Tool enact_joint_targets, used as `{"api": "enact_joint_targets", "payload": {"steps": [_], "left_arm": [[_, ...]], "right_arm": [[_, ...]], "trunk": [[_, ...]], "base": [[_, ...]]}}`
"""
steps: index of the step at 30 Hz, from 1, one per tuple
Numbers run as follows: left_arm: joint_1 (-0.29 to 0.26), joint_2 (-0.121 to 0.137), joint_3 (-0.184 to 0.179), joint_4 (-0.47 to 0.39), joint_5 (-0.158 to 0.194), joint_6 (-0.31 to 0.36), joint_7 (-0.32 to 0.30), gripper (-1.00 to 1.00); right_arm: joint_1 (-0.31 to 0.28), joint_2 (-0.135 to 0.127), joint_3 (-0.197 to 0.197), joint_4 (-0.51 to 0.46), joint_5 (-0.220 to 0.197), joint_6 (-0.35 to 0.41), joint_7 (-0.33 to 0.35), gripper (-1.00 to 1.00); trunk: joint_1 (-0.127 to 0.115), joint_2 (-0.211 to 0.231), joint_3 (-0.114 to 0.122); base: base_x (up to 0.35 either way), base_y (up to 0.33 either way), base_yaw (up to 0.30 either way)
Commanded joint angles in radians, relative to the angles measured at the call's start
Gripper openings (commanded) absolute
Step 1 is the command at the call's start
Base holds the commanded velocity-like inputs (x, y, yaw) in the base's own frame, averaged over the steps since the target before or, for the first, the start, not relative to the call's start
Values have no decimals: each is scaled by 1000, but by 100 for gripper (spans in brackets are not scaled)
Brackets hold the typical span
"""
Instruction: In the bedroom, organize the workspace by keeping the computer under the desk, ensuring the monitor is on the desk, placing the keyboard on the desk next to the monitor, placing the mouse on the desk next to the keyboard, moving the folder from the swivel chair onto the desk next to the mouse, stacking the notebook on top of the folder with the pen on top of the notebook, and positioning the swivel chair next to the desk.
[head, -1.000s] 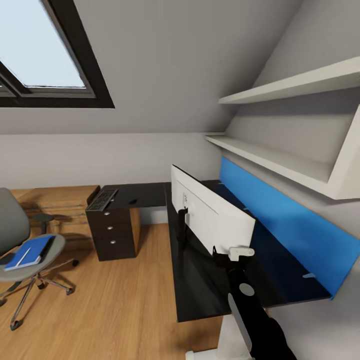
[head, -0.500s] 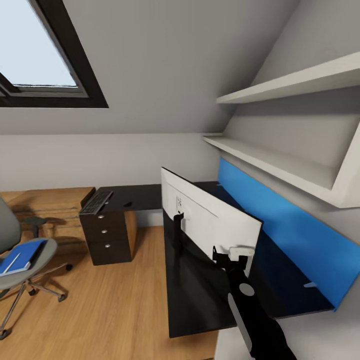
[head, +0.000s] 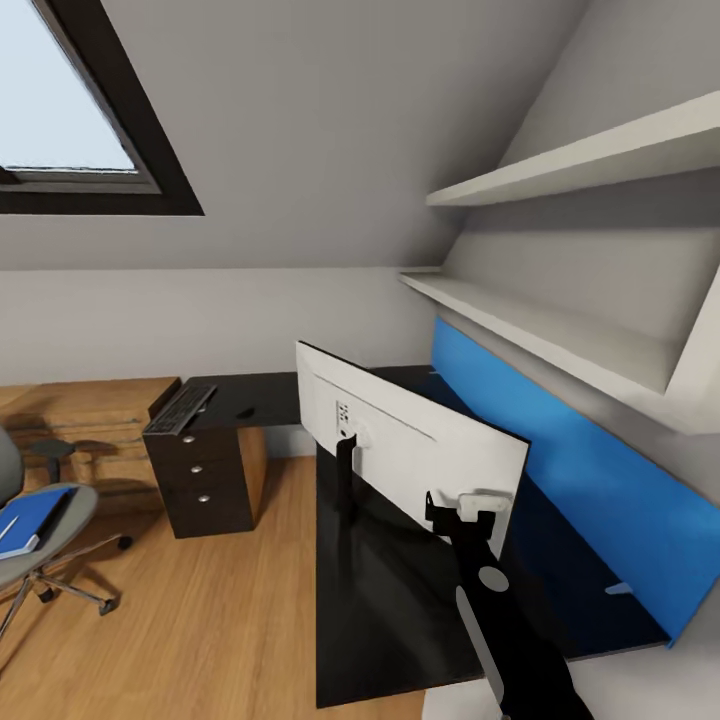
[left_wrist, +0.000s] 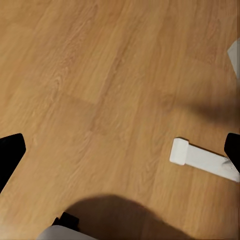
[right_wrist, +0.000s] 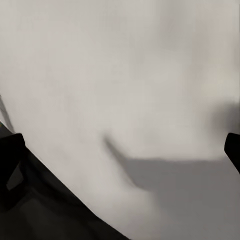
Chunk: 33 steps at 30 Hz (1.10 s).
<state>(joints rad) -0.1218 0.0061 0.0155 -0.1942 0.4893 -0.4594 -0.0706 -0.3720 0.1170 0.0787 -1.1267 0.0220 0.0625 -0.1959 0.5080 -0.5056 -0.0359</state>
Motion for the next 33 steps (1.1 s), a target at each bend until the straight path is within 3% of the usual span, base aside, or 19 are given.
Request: {"api": "enact_joint_targets", "payload": {"steps": [1,11,33], "left_arm": [[-1,0,1,1,8,-2,-7,100],[-1,19,1,1,8,-3,-8,100],[-1,22,1,1,8,-2,-8,100]], "right_arm": [[-1,0,2,-1,3,7,-7,100],[-1,0,1,-1,3,7,-7,100],[0,-1,1,-1,4,7,-7,100]], "trunk": [[1,-2,-2],[1,-2,-2],[1,-2,-2]], "base": [[156,-127,0],[66,-34,0],[140,-1,0]]}}
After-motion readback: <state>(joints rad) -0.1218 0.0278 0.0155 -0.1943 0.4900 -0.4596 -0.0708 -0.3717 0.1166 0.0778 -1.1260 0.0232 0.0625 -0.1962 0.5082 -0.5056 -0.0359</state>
